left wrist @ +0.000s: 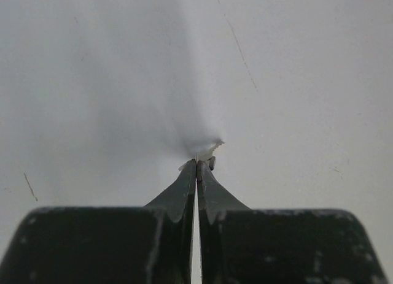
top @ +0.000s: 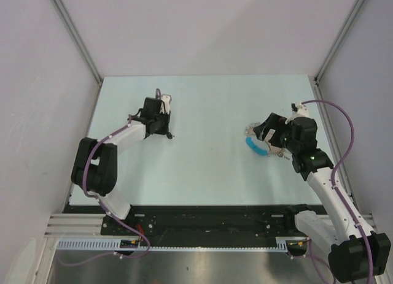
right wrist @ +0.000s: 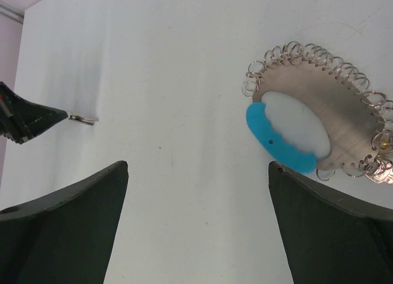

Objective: Remove the keys from the keyring

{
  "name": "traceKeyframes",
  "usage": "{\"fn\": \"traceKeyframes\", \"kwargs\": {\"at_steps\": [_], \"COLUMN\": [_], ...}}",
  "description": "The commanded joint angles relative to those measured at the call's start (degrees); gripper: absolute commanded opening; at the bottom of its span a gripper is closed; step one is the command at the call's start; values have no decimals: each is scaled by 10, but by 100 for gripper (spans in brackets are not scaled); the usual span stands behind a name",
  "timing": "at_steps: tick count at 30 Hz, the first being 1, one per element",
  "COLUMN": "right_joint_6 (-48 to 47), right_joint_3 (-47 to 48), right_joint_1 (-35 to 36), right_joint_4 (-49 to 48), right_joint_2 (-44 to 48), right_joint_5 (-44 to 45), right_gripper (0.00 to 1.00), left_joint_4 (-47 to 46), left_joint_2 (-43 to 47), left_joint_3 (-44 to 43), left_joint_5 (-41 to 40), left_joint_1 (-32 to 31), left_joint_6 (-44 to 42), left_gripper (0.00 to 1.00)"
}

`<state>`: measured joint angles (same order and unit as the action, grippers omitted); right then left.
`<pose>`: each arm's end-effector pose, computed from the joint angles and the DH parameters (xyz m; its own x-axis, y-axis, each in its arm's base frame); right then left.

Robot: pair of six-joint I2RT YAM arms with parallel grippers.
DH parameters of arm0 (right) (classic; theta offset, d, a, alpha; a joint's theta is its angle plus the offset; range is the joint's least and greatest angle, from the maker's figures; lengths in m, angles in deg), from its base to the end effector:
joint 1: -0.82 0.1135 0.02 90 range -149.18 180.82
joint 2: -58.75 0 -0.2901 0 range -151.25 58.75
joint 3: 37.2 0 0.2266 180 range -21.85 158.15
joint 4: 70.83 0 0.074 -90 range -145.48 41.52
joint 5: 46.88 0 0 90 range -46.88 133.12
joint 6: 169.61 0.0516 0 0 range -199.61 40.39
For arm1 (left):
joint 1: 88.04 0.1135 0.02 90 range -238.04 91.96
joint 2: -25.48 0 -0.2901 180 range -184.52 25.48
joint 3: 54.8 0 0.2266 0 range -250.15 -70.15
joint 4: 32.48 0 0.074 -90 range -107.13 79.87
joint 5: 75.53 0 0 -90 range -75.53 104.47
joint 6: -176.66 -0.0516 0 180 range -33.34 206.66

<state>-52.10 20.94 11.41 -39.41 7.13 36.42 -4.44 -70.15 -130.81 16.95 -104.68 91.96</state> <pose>0.1745 0.0387 0.3139 -0.4994 0.3733 -0.7818 -0.0630 0.8844 0.4625 0.3313 -0.1014 0.2333 -0.7342 0.1231 -0.6677 0.2473 0.9644 -0.0941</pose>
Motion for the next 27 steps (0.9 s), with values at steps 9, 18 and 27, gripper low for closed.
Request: {"fn": "traceKeyframes", "kwargs": {"at_steps": [9,18,27], "right_joint_6": [-17,34,47], "right_joint_3": [47,86,104], "right_joint_1": [58,81,99], "right_joint_4": [57,113,85], "right_joint_2": [48,85,129], "right_joint_5": [89,47,34], "right_gripper": [100,100,100], "left_joint_4": [49,-62,-252], "left_joint_2": [41,269,439], "left_joint_3": [-79,34,205], "left_joint_5": [-56,200,360], "left_joint_1": [3,-24,-45], "left_joint_6": [58,37,108], "left_gripper": [61,100,100]}}
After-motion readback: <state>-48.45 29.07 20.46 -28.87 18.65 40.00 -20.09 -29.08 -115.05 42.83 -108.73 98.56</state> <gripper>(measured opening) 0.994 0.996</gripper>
